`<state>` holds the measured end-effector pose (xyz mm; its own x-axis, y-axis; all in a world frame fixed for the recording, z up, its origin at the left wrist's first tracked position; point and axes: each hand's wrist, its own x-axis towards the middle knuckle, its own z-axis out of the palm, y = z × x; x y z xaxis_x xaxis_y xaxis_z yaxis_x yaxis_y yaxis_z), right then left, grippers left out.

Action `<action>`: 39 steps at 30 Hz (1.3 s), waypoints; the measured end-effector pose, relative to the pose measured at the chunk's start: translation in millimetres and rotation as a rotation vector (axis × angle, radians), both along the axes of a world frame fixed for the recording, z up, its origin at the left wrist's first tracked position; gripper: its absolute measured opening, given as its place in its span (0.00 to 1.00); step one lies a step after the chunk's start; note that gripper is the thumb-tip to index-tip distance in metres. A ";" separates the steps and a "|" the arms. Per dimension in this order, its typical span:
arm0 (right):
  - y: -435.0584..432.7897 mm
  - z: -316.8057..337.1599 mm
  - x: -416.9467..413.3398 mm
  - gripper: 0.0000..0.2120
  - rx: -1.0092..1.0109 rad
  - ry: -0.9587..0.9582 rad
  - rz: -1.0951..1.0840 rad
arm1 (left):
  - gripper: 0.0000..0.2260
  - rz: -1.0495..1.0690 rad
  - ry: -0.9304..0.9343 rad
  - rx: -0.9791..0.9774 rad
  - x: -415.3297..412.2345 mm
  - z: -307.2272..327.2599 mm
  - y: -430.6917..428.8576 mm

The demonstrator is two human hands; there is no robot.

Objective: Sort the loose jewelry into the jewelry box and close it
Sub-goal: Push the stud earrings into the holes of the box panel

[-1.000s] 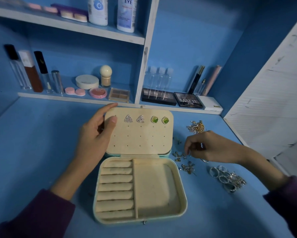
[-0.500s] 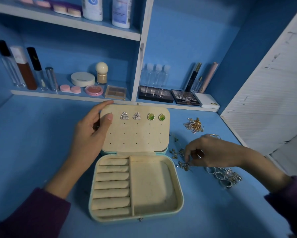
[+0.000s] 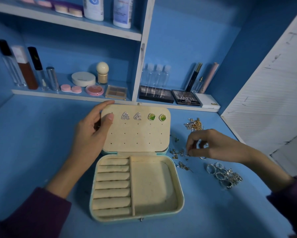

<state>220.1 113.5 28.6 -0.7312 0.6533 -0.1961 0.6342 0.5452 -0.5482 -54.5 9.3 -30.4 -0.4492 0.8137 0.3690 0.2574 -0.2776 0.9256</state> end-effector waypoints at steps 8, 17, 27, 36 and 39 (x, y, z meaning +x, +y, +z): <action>-3.9 -1.6 -3.7 0.04 -0.172 0.034 -0.126 | 0.15 0.001 -0.002 -0.004 0.2 1.1 -0.7; -6.1 -9.2 -9.5 0.03 -0.543 0.240 -0.368 | 0.15 0.009 -0.007 -0.017 0.2 0.8 -1.0; -14.2 -4.0 -20.9 0.02 -0.955 0.607 -0.633 | 0.16 0.010 0.002 -0.029 0.7 2.3 -2.3; -22.0 1.2 -33.0 0.06 -0.928 0.658 -0.518 | 0.15 0.022 0.019 -0.031 -0.2 -0.1 0.1; -27.4 6.5 -40.8 0.09 -0.840 0.648 -0.432 | 0.14 0.021 0.023 -0.033 0.0 0.1 0.0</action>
